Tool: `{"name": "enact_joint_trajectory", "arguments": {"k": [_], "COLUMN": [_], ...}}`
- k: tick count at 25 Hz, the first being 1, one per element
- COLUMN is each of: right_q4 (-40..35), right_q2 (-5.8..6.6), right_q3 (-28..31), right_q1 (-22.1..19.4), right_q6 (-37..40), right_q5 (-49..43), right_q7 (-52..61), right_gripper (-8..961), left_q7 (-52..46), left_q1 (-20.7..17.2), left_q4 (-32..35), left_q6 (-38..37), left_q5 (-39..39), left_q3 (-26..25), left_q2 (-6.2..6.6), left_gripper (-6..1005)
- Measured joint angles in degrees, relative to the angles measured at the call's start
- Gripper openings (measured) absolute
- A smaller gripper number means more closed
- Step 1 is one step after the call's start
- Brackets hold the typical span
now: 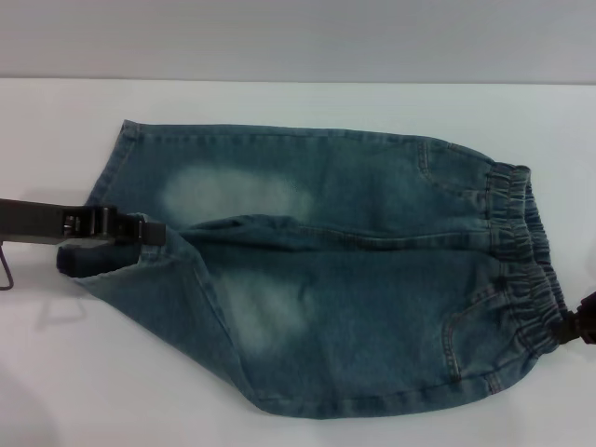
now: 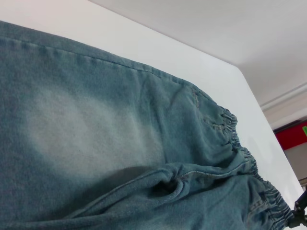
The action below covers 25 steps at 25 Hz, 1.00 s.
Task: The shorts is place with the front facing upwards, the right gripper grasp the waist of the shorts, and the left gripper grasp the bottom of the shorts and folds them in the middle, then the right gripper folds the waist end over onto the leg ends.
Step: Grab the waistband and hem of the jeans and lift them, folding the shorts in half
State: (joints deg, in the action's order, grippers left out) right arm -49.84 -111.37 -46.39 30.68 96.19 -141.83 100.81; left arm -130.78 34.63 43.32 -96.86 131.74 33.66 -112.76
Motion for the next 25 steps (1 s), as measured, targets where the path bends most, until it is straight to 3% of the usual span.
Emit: {"name": "enact_joint_trajectory", "arguments": {"k": [1,4,12,19,25], "right_q4": [0.0,0.0,-0.4,-1.3,-1.5], "right_q2": [-0.05,-0.13,-0.15,0.31,-2.28], "right_q3": [-0.1,-0.1,1.2,11.0,16.3], "right_q1": [0.0,0.0,-0.8,-3.6,-8.4], "right_q6": [0.0,-0.2,-0.4,-2.5,-6.2], "right_q5": [0.0,0.0,2.0,12.5,26.8], "right_q7": [-0.1,-0.5,-2.1,-4.8,-12.4], "right_gripper": [217,7,-1,-1,-2], "left_q7": [0.0,0.0,-0.1,-0.1,-0.1], "left_q1": [0.0,0.1,0.3,0.2,0.4], "left_q4": [0.0,0.0,0.1,2.1,1.6], "left_q6": [0.0,0.0,0.1,3.1,7.6], "left_q5": [0.0,-0.1,-0.3,-0.8,-2.9], "left_q3": [0.0,0.0,-0.1,-0.6,-0.7], "left_q2": [0.0,0.0,0.0,-0.2,0.13], "left_gripper": [96,97,102,105,109]}}
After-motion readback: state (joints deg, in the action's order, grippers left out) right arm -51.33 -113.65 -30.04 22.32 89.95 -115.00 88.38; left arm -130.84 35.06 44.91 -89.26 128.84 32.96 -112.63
